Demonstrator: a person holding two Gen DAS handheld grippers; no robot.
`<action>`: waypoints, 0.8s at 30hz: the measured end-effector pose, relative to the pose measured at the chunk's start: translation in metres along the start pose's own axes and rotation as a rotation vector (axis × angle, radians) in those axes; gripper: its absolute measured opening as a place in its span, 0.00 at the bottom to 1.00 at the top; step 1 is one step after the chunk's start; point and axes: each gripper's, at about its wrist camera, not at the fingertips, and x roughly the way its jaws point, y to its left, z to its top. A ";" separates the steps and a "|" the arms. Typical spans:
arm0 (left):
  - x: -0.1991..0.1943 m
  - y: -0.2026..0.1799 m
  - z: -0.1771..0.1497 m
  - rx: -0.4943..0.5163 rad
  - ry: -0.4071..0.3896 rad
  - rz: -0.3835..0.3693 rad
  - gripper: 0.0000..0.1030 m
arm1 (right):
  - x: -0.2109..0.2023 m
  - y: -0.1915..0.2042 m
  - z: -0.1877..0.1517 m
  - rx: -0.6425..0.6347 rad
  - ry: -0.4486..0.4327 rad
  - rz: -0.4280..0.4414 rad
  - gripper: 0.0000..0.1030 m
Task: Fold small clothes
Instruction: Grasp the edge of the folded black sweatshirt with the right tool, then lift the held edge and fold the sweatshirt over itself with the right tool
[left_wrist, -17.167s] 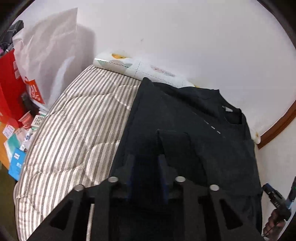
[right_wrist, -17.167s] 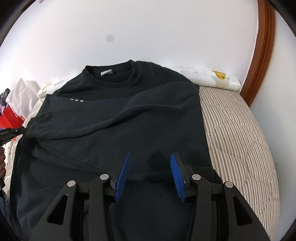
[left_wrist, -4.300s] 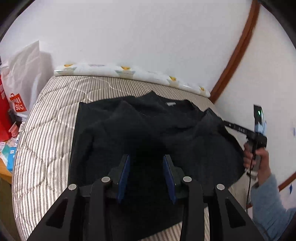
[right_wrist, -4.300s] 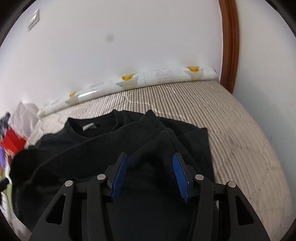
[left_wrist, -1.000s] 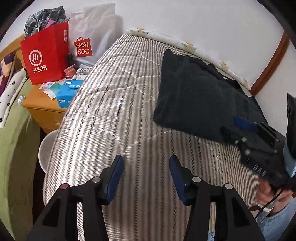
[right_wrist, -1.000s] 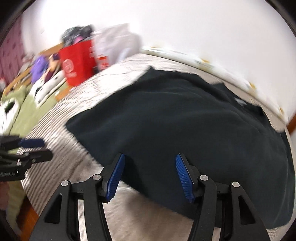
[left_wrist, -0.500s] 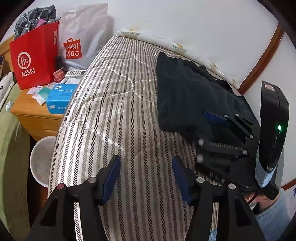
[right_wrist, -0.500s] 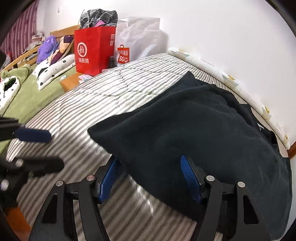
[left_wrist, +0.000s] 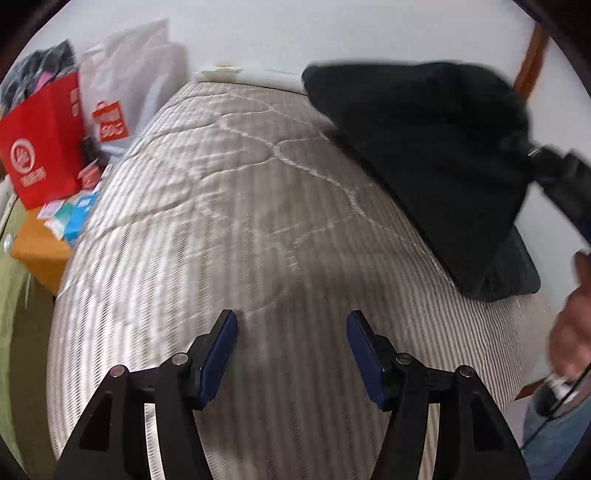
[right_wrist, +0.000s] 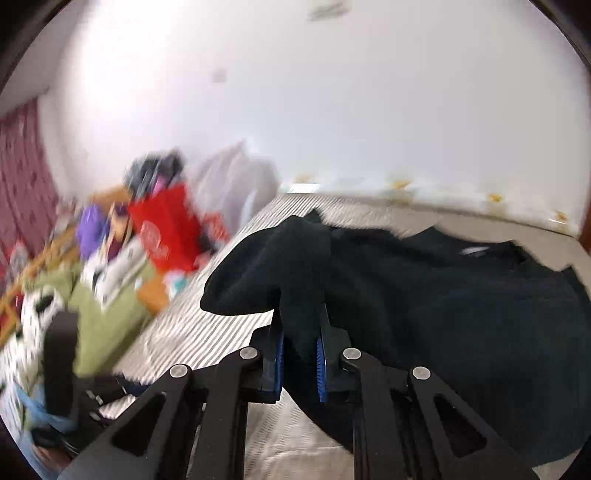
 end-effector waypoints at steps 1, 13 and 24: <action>0.003 -0.006 0.002 0.008 -0.001 0.007 0.57 | -0.010 -0.014 0.003 0.034 -0.025 -0.006 0.12; 0.024 -0.076 0.012 0.082 0.013 -0.086 0.57 | -0.056 -0.205 -0.054 0.441 -0.030 -0.060 0.13; 0.030 -0.135 0.007 0.164 -0.049 -0.243 0.63 | -0.066 -0.221 -0.073 0.375 0.006 -0.064 0.64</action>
